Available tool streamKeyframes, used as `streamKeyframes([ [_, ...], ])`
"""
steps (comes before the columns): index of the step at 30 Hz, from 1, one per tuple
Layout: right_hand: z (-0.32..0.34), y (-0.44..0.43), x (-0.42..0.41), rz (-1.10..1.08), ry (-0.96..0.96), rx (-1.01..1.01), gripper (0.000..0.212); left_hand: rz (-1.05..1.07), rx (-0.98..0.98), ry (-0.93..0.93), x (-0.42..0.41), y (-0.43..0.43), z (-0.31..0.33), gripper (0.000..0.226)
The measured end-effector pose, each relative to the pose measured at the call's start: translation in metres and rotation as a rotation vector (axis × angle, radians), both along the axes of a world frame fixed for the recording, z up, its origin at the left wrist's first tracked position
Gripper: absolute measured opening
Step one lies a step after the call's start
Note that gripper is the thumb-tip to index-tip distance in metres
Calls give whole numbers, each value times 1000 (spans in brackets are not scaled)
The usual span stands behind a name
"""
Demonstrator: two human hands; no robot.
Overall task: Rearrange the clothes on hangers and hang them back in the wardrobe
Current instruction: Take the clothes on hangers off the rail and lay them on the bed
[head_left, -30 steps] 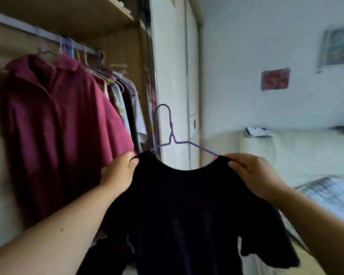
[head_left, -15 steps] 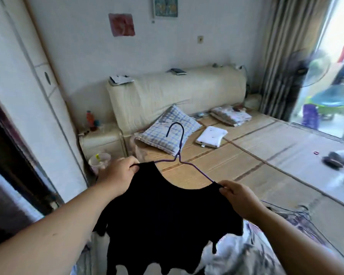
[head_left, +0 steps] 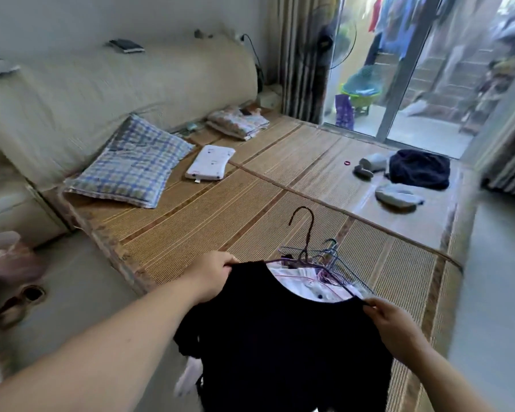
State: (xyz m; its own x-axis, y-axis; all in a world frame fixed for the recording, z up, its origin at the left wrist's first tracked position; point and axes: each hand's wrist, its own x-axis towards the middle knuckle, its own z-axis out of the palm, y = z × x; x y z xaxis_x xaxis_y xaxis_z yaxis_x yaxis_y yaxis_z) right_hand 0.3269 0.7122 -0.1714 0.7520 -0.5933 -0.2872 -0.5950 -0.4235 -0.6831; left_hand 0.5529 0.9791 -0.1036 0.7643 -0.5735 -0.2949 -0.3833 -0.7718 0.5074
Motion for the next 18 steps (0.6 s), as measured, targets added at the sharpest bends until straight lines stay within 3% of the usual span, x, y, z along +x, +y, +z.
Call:
streamKeyframes([
  [8,-63,-114,34,-33,142,76,13,4,135,-66,40,-151,-63,30],
  [15,-122,-157,77,80,353,63,12,69,288,17,70,-197,-135,33],
  [18,-135,-165,91,72,356,93,29,89,305,-21,71,-209,-151,43],
])
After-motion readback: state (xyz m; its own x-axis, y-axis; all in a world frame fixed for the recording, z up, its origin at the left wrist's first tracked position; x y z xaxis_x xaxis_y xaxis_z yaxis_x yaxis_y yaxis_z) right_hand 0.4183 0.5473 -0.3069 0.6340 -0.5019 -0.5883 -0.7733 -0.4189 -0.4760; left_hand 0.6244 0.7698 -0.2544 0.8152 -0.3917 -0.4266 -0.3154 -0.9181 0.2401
